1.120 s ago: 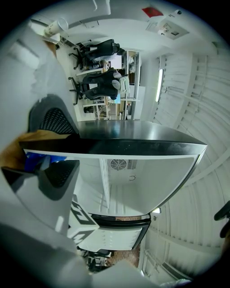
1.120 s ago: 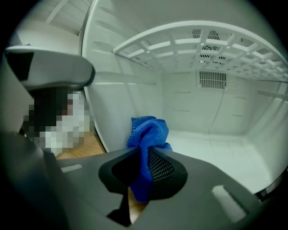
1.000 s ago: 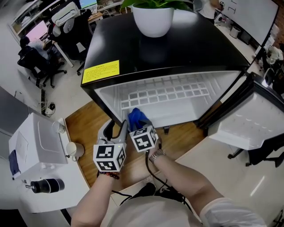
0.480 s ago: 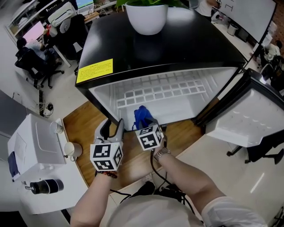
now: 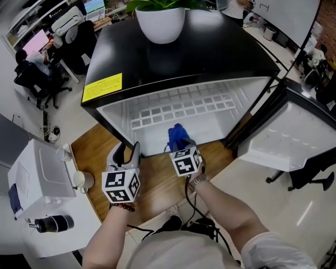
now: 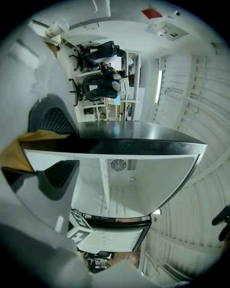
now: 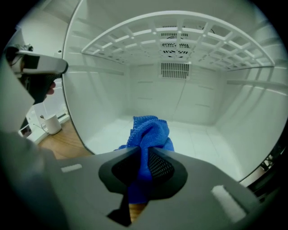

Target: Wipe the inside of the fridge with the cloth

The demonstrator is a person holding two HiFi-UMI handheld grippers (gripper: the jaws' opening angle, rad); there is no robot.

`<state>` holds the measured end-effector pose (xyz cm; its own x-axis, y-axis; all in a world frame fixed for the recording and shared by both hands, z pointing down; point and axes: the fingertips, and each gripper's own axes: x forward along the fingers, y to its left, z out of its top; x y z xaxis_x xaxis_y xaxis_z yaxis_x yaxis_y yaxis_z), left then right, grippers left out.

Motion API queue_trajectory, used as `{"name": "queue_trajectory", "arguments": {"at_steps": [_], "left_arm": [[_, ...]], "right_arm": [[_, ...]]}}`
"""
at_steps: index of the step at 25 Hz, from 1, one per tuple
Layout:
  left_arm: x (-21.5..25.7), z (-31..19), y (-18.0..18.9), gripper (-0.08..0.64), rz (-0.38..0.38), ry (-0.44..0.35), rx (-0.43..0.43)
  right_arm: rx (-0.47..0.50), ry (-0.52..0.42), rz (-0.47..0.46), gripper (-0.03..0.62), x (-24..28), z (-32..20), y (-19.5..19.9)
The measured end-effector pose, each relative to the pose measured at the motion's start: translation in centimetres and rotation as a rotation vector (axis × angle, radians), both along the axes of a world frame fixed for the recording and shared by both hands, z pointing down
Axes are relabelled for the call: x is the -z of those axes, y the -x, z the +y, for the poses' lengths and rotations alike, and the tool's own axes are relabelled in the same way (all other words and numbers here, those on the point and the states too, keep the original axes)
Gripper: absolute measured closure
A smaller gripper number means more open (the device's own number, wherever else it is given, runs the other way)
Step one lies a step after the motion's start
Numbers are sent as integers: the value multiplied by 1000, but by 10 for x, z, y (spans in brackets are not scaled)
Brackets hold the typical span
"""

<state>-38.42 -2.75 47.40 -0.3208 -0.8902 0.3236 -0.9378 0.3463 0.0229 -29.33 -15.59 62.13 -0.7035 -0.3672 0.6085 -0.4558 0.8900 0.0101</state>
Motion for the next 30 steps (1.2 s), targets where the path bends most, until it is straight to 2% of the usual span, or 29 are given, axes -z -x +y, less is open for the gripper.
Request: {"name": "queue_trajectory", "arguments": {"at_steps": [18, 30], "left_arm": [[-1, 0, 1, 383, -1, 11, 23], [-1, 0, 3, 383, -4, 30, 44]], "right_arm": [[-156, -43, 59, 543, -1, -78, -78], [-197, -65, 101, 545, -1, -108, -110]]}}
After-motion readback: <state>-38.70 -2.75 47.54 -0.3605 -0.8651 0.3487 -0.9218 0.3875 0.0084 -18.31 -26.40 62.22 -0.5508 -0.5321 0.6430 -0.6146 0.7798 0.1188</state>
